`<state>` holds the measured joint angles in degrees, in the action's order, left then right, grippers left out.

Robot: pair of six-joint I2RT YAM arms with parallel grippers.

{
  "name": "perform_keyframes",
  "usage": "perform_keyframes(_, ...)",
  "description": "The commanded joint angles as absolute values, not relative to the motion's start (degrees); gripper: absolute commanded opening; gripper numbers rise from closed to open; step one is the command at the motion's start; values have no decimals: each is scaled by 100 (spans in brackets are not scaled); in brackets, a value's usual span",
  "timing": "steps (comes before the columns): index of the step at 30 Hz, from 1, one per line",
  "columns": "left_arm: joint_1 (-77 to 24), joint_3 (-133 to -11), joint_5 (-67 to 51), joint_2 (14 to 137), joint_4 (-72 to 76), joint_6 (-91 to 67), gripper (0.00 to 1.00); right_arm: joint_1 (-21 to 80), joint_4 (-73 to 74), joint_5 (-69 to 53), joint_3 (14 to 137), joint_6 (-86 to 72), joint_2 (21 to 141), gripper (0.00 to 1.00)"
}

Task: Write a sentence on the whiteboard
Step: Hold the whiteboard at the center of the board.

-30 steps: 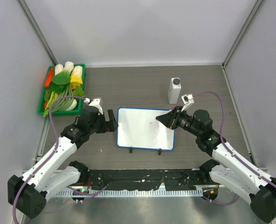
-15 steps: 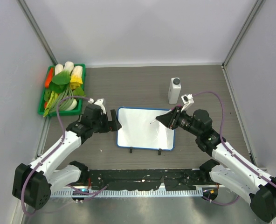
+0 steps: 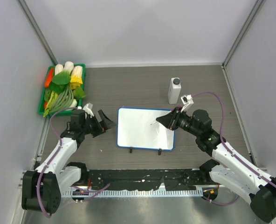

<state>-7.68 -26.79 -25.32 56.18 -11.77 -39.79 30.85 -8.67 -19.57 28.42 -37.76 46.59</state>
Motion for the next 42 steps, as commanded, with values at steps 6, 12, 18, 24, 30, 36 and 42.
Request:
perform_keyframes(6,-97,-2162,-4226,5932,886,-4974,100,3076,-932,-1890,3005,-3665,4535,2)
perform_keyframes(12,-79,-2153,-3965,6073,932,-4711,99,3076,-791,-1872,3085,-3560,4588,1)
perform_keyframes(18,-79,-1979,-3981,6283,1702,-4683,95,3076,-861,-2039,3173,-3586,4842,2)
perform_keyframes(24,-149,-1618,-4561,6706,3593,-5176,85,3076,-844,-2039,3243,-3604,4913,2)
perform_keyframes(30,-290,-1380,-4667,6838,4525,-5361,84,3085,-870,-2021,3252,-3638,4975,1)
perform_keyframes(36,-536,-1485,-4807,7250,4930,-5229,78,3076,-940,-2048,3252,-3674,5054,1)
perform_keyframes(42,-668,-1687,-5036,7821,5449,-5177,64,3067,-906,-2048,3287,-3665,5054,1)
